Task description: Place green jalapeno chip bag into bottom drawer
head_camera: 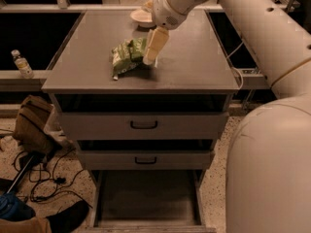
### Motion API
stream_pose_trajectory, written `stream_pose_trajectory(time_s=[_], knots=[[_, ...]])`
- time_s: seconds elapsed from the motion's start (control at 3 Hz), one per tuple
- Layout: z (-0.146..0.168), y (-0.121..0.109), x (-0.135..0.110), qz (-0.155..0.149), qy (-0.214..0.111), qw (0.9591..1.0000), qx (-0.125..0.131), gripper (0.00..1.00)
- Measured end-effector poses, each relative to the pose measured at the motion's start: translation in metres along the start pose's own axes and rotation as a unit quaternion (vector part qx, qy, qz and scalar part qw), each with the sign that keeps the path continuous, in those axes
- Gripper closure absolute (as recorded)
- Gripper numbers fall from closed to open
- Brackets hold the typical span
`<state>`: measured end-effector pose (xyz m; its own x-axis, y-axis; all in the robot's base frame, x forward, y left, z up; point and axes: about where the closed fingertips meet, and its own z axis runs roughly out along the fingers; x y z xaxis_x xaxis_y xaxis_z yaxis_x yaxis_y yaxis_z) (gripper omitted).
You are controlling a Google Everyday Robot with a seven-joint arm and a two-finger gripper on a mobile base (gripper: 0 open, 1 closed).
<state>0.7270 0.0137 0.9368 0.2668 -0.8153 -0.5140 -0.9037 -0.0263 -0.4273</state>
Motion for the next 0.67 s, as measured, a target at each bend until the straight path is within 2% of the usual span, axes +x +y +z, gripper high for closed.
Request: stream_pose_trajectory(time_s=[0.33,0.67], knots=[[0.028,0.01,-0.015,-0.009,-0.017,0.9994,-0.029,0.0],[0.053,0.019,-0.016,-0.008,-0.023,0.9979,-0.06,0.0]])
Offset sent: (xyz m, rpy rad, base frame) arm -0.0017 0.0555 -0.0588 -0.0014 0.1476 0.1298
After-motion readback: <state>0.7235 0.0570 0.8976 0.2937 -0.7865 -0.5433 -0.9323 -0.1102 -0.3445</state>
